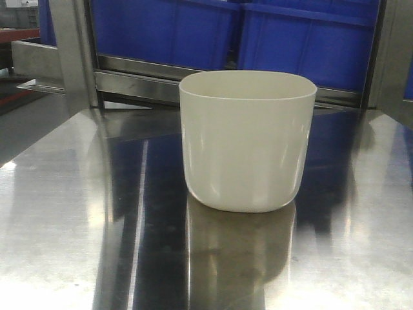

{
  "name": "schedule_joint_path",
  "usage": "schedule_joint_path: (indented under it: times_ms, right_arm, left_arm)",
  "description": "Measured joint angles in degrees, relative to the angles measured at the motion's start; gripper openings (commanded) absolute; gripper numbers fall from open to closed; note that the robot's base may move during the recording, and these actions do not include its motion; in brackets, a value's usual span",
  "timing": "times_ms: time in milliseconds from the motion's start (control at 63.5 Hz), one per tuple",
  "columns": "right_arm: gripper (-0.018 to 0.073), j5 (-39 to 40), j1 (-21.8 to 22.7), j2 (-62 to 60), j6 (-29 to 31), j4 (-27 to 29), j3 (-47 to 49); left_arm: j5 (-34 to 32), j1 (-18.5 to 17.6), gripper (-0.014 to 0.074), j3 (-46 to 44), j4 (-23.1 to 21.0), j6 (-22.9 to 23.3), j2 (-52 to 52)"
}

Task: Move white bin to right shelf second layer

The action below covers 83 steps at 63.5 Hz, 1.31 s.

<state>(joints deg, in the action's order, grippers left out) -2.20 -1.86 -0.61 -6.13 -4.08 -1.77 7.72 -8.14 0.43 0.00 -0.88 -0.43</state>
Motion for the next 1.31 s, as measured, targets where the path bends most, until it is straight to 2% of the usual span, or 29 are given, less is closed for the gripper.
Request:
schedule_joint_path:
  times_ms: [1150, 1307]
  right_arm:
    - [0.0056, 0.0, 0.0, 0.0, 0.0, 0.0, 0.0]
    - [0.0056, -4.2, 0.0, 0.0, 0.0, 0.0, 2.8]
  left_arm:
    - [0.0, 0.0, 0.0085, 0.0, 0.0, 0.0, 0.0]
    - [0.0, 0.0, 0.0085, 0.0, 0.0, 0.0, 0.0]
